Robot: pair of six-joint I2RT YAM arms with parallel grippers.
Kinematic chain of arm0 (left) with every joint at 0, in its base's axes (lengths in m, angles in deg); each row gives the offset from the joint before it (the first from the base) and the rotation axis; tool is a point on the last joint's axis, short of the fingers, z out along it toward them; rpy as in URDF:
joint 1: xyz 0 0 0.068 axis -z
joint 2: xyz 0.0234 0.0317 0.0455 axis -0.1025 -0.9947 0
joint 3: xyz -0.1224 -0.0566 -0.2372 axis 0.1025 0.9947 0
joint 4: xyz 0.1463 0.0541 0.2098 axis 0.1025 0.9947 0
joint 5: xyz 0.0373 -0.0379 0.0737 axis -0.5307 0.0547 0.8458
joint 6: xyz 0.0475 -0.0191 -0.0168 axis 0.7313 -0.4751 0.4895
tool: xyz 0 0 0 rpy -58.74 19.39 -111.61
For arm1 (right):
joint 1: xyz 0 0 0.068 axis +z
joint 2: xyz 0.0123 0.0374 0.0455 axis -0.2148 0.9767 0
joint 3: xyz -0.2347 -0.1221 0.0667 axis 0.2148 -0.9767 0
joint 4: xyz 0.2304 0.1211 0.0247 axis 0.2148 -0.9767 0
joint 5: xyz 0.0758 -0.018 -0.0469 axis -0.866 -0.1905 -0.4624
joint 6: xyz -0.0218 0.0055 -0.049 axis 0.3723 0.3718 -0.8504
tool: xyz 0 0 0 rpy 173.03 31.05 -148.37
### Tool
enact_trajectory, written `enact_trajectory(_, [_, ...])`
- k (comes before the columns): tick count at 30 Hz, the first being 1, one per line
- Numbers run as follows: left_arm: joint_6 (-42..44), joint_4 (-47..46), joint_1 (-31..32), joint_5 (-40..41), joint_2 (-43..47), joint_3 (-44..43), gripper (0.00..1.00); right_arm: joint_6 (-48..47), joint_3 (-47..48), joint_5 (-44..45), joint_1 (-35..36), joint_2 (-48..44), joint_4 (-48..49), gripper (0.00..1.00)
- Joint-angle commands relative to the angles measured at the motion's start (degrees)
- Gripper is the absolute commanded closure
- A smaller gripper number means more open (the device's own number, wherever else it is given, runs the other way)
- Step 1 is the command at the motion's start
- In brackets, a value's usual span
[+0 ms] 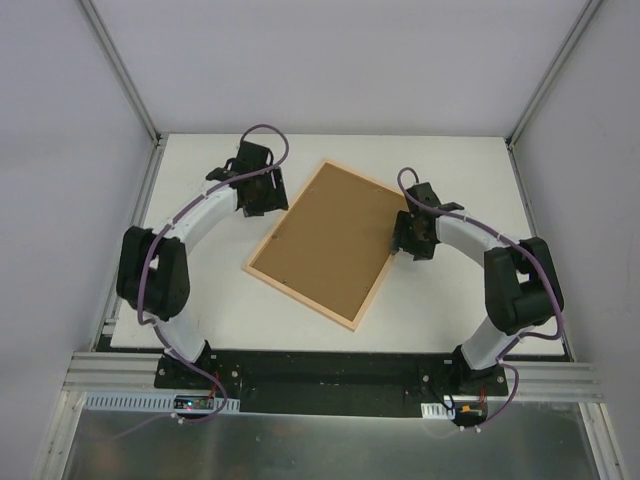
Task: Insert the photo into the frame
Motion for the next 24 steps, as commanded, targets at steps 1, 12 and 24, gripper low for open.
enact_trajectory(1, [16.11, 3.21, 0.20, -1.23, -8.42, -10.03, 0.36, 1.91, -1.63, -2.03, 2.41, -1.81, 2.61, 0.39])
enact_trajectory(12, [17.71, 5.68, -0.50, -1.04, -17.24, -14.45, 0.37, 0.06, 1.27, -1.07, 3.21, 1.35, 1.30, 0.69])
enact_trajectory(24, [18.59, 5.77, -0.50, -2.89, -15.13, -13.12, 0.37, -10.39, 7.07, 0.25, 3.21, 6.01, -2.39, 1.00])
